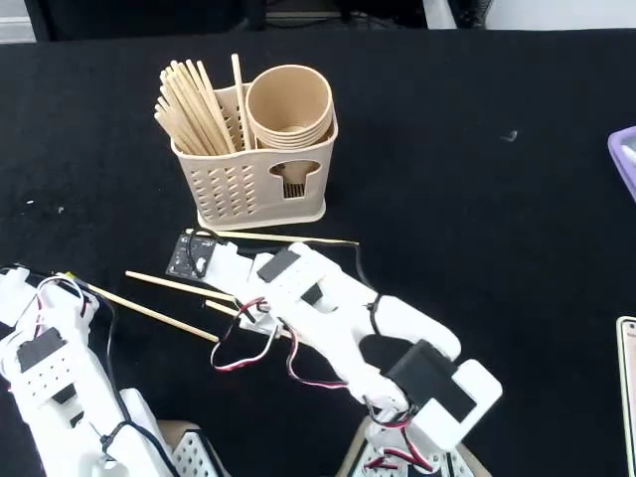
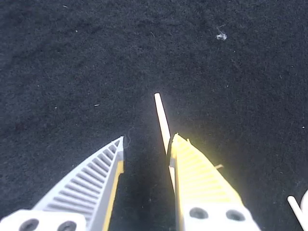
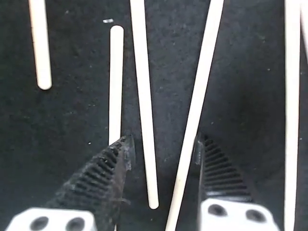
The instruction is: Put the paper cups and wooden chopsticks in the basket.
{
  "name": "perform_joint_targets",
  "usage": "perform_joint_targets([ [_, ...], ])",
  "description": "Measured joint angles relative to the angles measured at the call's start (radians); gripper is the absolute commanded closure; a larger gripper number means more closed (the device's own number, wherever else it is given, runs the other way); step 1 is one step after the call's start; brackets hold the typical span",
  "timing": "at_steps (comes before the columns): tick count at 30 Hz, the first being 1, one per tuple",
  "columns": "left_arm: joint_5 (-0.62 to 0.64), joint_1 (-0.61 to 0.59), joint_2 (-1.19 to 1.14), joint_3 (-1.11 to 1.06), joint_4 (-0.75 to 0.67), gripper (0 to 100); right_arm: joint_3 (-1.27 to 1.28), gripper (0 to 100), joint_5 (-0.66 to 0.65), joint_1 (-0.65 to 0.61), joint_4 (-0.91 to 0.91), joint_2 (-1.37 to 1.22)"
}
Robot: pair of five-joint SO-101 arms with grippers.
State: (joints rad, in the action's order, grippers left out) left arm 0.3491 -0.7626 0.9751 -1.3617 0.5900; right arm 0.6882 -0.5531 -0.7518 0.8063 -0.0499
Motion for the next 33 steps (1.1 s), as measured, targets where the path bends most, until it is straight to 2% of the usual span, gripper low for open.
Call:
perform_joint_targets([
  [5, 0.0, 0.0, 0.0, -0.002, -0.021, 84, -0.008, 98.7, -0.003, 0.003, 0.011, 0.0],
  [20, 0.0, 0.0, 0.0, -0.018, -0.04, 84, -0.072, 97.3, -0.005, 0.002, 0.028, -0.011],
  [26, 0.0, 0.0, 0.0, -0.018, -0.04, 84, -0.089, 75.6, -0.005, -0.052, 0.035, -0.066],
  [30, 0.0, 0.0, 0.0, -0.018, -0.04, 84, -0.143, 79.8, -0.003, -0.074, 0.087, -0.109],
  [33, 0.0, 0.0, 0.0, -0.018, -0.04, 84, -0.183, 90.7, -0.003, -0.075, 0.114, -0.138],
])
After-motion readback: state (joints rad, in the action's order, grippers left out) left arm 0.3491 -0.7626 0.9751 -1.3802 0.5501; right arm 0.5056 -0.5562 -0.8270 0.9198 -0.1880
